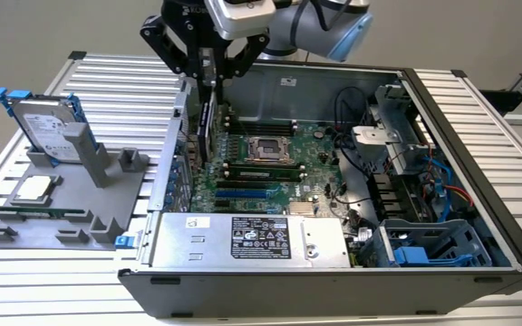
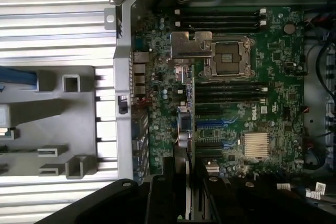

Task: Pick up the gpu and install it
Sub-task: 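Pick up the gpu and move the gpu toward the slot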

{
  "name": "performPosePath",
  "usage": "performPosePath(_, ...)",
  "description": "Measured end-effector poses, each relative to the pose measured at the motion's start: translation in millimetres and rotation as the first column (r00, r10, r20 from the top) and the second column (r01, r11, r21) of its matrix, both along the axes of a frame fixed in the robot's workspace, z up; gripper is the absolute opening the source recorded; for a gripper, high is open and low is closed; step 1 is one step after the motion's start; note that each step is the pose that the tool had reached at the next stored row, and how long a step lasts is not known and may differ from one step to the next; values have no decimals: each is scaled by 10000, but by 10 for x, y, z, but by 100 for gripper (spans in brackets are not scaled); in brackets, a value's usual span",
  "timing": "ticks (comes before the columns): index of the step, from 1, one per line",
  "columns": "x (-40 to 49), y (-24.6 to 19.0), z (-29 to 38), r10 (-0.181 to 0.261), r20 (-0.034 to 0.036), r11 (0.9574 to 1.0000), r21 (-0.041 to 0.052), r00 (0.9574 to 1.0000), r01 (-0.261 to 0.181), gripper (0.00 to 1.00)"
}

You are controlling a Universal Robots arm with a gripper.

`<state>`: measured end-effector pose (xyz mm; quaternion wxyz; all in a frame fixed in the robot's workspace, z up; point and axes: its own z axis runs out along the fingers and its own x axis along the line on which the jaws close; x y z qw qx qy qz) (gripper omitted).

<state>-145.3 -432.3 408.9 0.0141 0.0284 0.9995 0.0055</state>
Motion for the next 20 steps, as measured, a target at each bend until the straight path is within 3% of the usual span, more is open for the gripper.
performPosePath(20,282,0,0,-1,0,10000,0,10000,1,0)
